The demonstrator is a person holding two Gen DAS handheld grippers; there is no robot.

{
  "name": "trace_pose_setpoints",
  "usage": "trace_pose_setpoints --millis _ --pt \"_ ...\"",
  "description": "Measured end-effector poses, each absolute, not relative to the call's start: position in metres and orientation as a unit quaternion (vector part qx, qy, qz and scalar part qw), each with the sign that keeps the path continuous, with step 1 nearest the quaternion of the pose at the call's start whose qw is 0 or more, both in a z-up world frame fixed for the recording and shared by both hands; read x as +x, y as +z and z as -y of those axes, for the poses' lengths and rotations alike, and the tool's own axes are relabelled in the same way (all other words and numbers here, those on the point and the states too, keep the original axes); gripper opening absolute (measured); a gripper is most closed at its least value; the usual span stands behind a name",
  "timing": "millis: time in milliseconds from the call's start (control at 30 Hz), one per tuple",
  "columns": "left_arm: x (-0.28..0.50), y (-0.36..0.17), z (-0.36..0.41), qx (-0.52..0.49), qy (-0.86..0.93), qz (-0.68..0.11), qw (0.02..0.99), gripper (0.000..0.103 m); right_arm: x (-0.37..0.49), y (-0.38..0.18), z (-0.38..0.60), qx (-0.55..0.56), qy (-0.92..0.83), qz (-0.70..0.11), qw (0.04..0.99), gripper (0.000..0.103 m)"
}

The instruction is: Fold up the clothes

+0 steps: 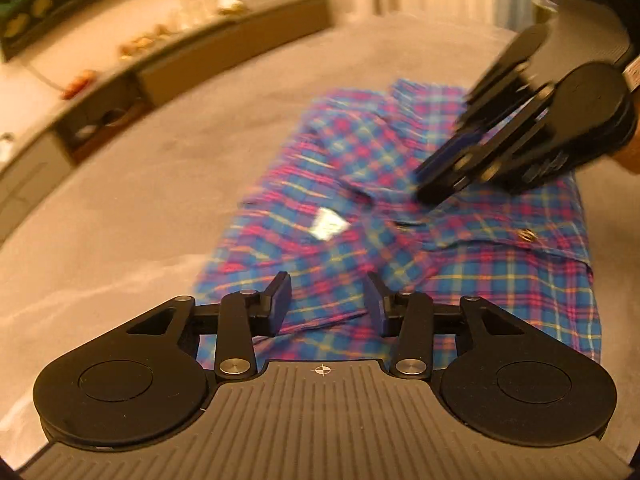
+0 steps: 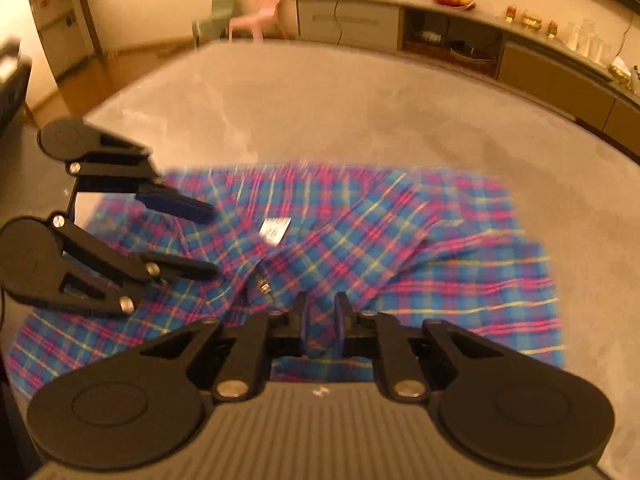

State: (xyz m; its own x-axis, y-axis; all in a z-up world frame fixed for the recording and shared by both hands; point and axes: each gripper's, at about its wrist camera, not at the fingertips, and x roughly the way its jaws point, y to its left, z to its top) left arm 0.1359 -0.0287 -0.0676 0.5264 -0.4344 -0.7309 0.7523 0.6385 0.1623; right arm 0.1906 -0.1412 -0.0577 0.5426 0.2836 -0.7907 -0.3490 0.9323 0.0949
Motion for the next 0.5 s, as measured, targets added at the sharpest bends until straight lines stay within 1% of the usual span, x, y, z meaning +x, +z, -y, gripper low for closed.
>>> trace_pose_setpoints --millis 67,100,167,267,333,400,500 --pt "0.105 -0.054 0.018 0.225 -0.369 -0.330 0.840 0.038 0.188 -0.045 0.162 -0.026 0.165 -0.430 0.887 0.020" --pt "0.090 -0.047 0.012 0.218 -0.377 -0.327 0.839 0.039 0.186 -0.041 0.173 -0.021 0.158 -0.426 0.891 0.021" --pt "0.059 -0.037 0.003 0.209 -0.393 -0.324 0.835 0.042 0.184 -0.037 0.195 -0.017 0.141 -0.424 0.894 0.022" --pt "0.009 -0.049 0.004 0.224 -0.417 -0.338 0.813 0.043 0.181 -0.045 0.215 -0.028 0.115 -0.429 0.895 0.023" --pt "-0.007 -0.064 0.005 0.255 -0.406 -0.345 0.807 0.043 0.182 -0.058 0.220 -0.038 0.109 -0.439 0.891 0.023" --pt "-0.010 -0.072 0.002 0.269 -0.389 -0.347 0.810 0.053 0.181 -0.072 0.222 -0.040 0.110 -0.455 0.883 0.023" --pt "0.009 -0.070 -0.006 0.277 -0.340 -0.353 0.827 0.055 0.168 -0.067 0.222 -0.016 0.108 -0.468 0.877 0.027"
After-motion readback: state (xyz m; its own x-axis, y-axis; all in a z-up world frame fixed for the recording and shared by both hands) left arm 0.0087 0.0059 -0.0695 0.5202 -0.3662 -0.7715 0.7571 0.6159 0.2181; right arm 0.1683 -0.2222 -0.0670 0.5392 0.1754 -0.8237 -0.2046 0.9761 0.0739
